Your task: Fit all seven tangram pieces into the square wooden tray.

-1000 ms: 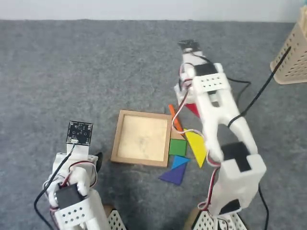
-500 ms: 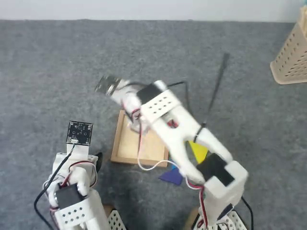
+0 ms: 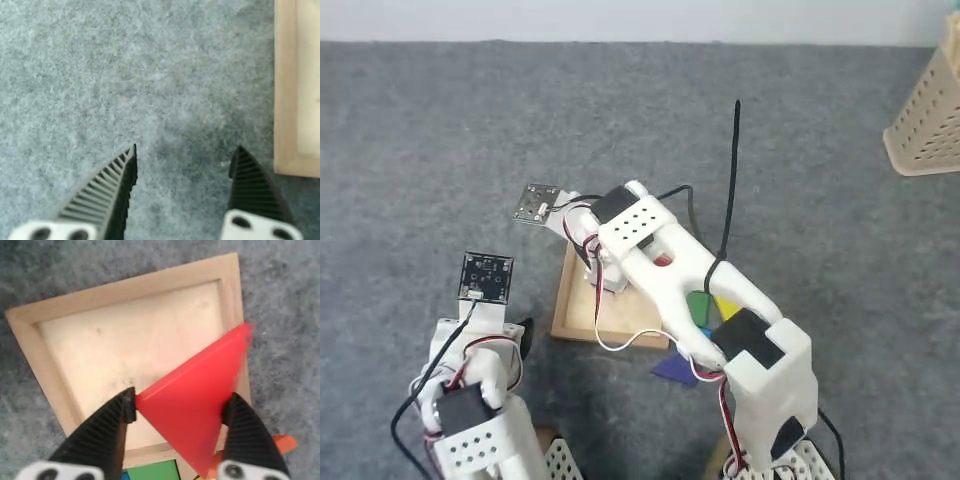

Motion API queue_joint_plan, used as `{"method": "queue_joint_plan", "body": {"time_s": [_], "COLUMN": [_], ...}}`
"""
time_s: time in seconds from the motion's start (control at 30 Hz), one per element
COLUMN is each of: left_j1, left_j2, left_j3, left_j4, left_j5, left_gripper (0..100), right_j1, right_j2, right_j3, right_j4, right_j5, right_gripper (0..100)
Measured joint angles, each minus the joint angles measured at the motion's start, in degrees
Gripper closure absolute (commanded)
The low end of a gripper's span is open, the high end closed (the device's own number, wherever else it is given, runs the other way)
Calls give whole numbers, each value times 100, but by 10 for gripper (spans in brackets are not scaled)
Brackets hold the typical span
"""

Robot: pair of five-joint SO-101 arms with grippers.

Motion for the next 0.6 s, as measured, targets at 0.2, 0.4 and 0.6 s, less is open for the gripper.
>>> {"method": "queue_joint_plan", "body": {"time_s": [0.2,0.4,0.6], "left_j1": [0,0,0], "left_j2": [0,0,0], "left_j3": [0,0,0], "left_j4": [0,0,0], "left_j5": [0,0,0], "left_gripper": [720,720,720], "right_j1": [0,0,176], "right_j2": [0,0,-615], "right_j3": [0,0,193], "right_j4": [0,0,158], "right_j5": [9,18,-686], "right_gripper": [723,830,924]}}
